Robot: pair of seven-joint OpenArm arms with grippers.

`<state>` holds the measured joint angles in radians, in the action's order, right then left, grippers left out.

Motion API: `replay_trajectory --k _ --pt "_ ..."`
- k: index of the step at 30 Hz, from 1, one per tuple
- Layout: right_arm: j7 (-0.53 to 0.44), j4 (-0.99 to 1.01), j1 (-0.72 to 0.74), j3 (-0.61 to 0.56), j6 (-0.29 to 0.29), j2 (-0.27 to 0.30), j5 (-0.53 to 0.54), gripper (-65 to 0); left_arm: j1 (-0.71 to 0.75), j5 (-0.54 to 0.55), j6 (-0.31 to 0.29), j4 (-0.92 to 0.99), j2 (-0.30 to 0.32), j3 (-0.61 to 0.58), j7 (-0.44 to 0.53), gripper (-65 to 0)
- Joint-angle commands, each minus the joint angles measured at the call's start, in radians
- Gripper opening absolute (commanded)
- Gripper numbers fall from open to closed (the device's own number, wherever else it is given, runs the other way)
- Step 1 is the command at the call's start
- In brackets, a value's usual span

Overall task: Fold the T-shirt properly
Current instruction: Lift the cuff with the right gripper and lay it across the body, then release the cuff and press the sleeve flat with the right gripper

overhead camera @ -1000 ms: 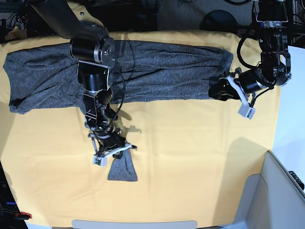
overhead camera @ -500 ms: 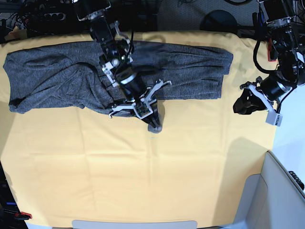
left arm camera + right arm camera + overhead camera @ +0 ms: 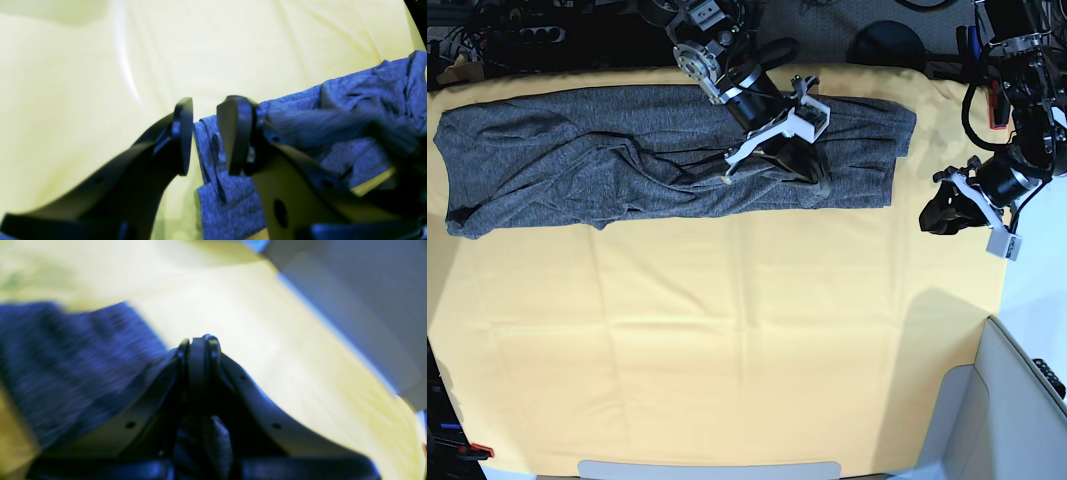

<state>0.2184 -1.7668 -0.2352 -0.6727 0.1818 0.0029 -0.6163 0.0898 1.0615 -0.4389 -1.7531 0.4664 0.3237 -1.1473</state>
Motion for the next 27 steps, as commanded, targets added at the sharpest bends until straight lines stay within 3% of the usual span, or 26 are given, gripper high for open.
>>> replay_trajectory --k 1,4,7,16,18,23,27 --pt "-0.024 0.008 -0.002 -0.02 -0.02 -0.01 -0.032 -65.0 0.0 0.019 -0.004 -0.015 0.019 0.009 0.017 -49.6" --pt "-0.017 0.074 0.0 -0.037 -0.02 -0.031 -0.041 -65.0 0.006 0.019 -0.004 -0.015 0.019 0.009 0.017 -49.6" --pt "0.052 0.114 0.007 -0.04 -0.015 -0.071 -0.032 -65.0 0.008 0.019 -0.004 -0.015 0.018 0.009 0.017 -49.6" --pt "0.137 0.121 0.081 -0.131 -0.014 -0.068 0.034 -64.8 0.02 0.019 -0.004 -0.015 0.018 0.009 0.019 -49.6" --pt "0.137 0.121 0.093 -0.146 -0.014 -0.056 0.054 -62.1 0.018 0.019 -0.004 -0.015 0.018 0.009 0.019 -49.6" --pt "0.135 0.121 0.107 -0.17 -0.014 -0.05 0.078 -47.6 0.014 0.019 -0.004 -0.015 0.019 0.009 0.017 -49.6" --pt "0.129 0.118 0.107 -0.17 -0.014 -0.053 0.082 -41.2 0.012 0.019 -0.004 -0.015 0.019 0.009 0.017 -49.6"
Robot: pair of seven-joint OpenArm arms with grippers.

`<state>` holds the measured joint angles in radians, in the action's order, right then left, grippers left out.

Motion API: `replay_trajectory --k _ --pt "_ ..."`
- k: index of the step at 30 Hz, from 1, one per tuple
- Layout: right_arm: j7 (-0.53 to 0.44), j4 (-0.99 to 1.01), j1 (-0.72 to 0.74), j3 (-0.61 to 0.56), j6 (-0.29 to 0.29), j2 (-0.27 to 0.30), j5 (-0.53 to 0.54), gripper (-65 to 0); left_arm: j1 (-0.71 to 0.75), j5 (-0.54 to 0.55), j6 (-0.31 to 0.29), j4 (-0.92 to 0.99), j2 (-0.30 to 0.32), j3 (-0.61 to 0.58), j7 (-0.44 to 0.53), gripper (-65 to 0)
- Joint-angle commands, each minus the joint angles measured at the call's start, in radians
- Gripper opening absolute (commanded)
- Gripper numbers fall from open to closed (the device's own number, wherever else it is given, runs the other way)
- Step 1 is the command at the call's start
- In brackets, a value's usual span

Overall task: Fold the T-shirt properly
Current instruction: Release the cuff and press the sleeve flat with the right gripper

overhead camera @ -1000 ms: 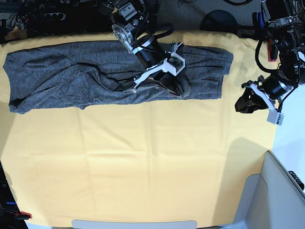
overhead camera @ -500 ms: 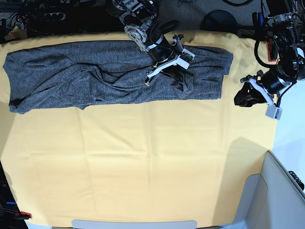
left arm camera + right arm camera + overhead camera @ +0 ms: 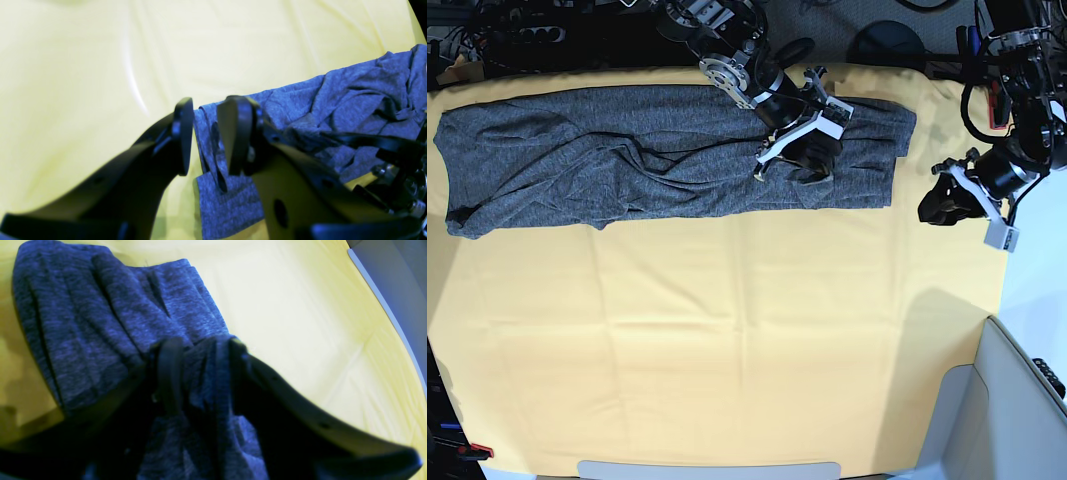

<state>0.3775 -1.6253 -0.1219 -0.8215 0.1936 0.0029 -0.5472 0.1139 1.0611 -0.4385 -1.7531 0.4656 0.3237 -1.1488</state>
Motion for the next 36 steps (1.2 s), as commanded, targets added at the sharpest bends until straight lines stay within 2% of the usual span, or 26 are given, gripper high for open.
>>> replay_trajectory --k 1,6,16,19,21,24,26,28,30,32,36 --pt "-0.03 -0.026 -0.006 -0.022 -0.026 -0.056 0.013 -41.0 -0.012 0.02 -0.004 -0.015 0.02 0.009 0.019 -49.6" --pt "-0.033 -0.059 0.021 -0.025 -0.026 -0.085 0.013 -41.0 -0.012 0.02 -0.004 -0.015 0.02 0.009 0.02 -49.5" --pt "-0.028 -0.22 0.069 0.009 -0.038 -0.103 0.013 -41.0 -0.012 0.02 -0.004 -0.015 0.02 0.009 0.026 -49.5" --pt "-0.005 -0.211 0.058 0.069 -0.098 -0.146 0.013 -41.1 -0.012 0.02 -0.004 -0.015 0.02 0.009 0.026 -49.5" --pt "0.056 -0.188 0.049 0.113 -0.136 -0.16 0.013 -42.0 -0.012 0.02 -0.004 -0.015 0.02 0.009 0.026 -49.5" --pt "0.127 -0.157 0.052 0.127 -0.147 -0.16 0.013 -52.2 -0.012 0.02 -0.004 -0.012 0.02 0.009 0.026 -49.5" --pt "0.127 -0.151 0.052 0.129 -0.148 -0.16 0.013 -59.8 -0.01 0.02 -0.004 -0.011 0.02 0.009 0.028 -49.5" --pt "0.134 -0.151 0.054 0.133 -0.15 -0.16 0.013 -63.6 -0.009 0.02 -0.004 -0.011 0.02 0.009 0.028 -49.5" --pt "0.134 -0.151 0.051 0.169 -0.168 -0.16 0.011 -63.4 -0.009 0.02 -0.004 -0.011 0.02 0.004 0.028 -49.5" --pt "0.14 -0.151 0.046 0.196 -0.214 -0.16 0.011 -63.2 -0.009 0.02 -0.004 -0.011 0.02 0.002 0.028 -49.5" --pt "0.289 -0.157 0.067 0.219 -0.332 -0.16 0.008 -63.4 -0.006 0.02 -0.004 -0.011 0.02 0.002 0.028 -49.5"
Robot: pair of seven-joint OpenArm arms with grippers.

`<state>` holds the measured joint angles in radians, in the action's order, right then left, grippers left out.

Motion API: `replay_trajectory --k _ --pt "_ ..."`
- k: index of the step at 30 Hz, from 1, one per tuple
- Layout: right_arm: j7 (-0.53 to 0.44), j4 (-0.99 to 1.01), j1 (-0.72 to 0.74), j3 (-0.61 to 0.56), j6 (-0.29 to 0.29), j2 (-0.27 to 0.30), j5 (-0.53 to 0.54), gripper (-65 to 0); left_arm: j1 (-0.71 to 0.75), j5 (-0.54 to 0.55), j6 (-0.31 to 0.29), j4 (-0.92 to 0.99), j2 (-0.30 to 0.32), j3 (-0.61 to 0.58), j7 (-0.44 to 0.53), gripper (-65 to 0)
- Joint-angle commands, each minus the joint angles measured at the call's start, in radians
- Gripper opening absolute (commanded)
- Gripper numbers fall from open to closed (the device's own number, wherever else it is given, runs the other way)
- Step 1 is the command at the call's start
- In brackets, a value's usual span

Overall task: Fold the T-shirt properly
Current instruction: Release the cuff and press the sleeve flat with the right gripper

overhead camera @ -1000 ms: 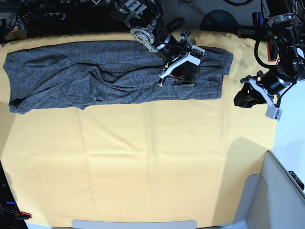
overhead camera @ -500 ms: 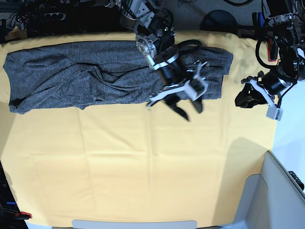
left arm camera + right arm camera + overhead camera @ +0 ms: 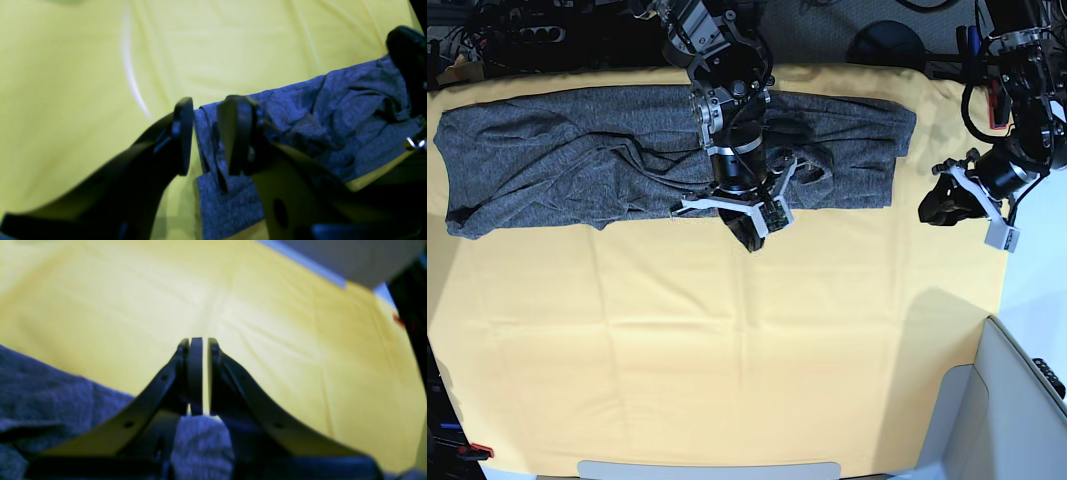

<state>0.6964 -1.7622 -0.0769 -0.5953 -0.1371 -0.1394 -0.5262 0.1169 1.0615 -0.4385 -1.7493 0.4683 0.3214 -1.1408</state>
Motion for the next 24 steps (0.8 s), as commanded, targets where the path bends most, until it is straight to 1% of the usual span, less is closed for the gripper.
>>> replay_trajectory --k 1,2,4,5,9,11,14,18,24 --pt "0.006 -0.02 0.033 -0.01 -0.019 -0.018 -0.008 -63.4 -0.009 0.019 -0.004 -0.014 0.017 0.005 0.02 -49.5" --pt "0.042 -0.02 0.041 -0.012 -0.029 -0.018 -0.007 -63.7 -0.009 0.019 -0.004 -0.014 0.017 0.005 0.02 -49.5" --pt "0.118 -0.021 0.048 -0.012 -0.023 -0.018 0.001 -65.0 -0.009 0.019 -0.004 -0.014 0.017 0.005 0.018 -49.5" --pt "0.142 -0.028 0.048 -0.012 -0.025 -0.018 0.024 -65.0 -0.009 0.019 -0.004 -0.014 0.017 0.005 0.017 -49.5" --pt "0.222 -0.107 0.035 -0.005 -0.031 -0.018 0.185 -65.0 -0.009 0.019 -0.004 -0.013 0.017 0.003 0.015 -49.5" --pt "0.263 -0.15 0.021 -0.005 -0.031 -0.018 0.246 -65.0 -0.009 0.018 -0.004 -0.013 0.017 0.003 0.015 -49.5" --pt "0.314 -0.196 0.015 -0.005 -0.031 -0.018 0.309 -65.0 -0.012 0.018 -0.004 -0.013 0.017 0.003 0.012 -49.5" --pt "0.326 -0.193 0.013 0.038 -0.031 -0.018 0.361 -65.0 -0.012 0.018 -0.004 -0.013 0.017 0.003 0.011 -49.5" --pt "0.323 -0.091 0.021 0.133 -0.031 -0.018 0.562 -65.0 -0.012 0.018 -0.004 -0.013 0.017 0.003 0.011 -49.5"
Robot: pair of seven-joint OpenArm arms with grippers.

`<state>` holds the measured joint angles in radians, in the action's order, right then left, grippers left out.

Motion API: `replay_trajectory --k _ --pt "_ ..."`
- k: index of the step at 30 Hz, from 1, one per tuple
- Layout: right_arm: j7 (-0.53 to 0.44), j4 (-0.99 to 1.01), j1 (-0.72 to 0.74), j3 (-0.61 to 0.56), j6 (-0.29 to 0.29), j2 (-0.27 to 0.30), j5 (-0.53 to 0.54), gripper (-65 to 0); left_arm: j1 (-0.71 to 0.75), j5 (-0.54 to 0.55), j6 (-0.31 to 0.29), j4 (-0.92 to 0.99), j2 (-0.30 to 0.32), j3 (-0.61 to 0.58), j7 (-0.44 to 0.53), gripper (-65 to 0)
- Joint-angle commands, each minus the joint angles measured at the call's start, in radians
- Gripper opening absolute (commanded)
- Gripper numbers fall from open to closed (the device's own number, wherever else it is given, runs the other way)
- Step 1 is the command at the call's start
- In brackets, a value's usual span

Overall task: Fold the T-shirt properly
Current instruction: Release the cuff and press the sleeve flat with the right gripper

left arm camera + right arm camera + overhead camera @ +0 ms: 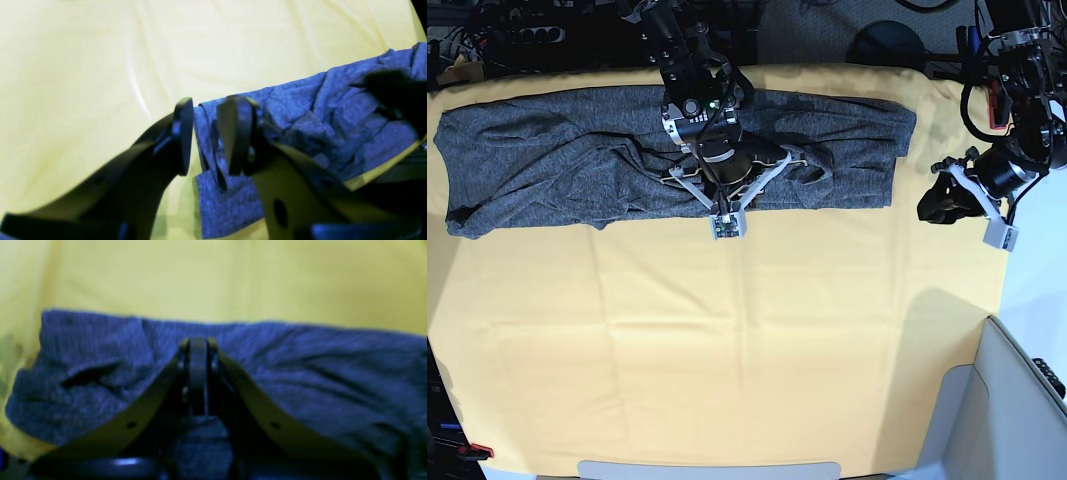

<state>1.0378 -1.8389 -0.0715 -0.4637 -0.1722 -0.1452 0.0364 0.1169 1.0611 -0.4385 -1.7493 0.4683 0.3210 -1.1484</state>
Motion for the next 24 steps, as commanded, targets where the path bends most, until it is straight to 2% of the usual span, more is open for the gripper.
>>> replay_trajectory --k 1,7,14,24 --pt "-0.02 0.009 0.016 0.015 0.004 -0.012 0.024 -65.0 -0.012 0.018 -0.004 -0.013 0.017 0.004 0.018 -49.5" --pt "-0.021 0.129 0.048 0.033 0.004 -0.012 0.138 -65.0 -0.012 0.018 -0.004 -0.013 0.016 0.004 0.018 -49.5" --pt "-0.021 0.14 0.069 0.023 0.009 -0.012 0.155 -65.0 -0.009 0.018 -0.004 -0.013 0.014 0.004 0.018 -49.5" --pt "-0.021 0.186 0.126 -0.137 0.012 -0.012 0.156 -65.0 -0.007 0.018 -0.004 -0.013 0.013 0.004 0.018 -49.5"
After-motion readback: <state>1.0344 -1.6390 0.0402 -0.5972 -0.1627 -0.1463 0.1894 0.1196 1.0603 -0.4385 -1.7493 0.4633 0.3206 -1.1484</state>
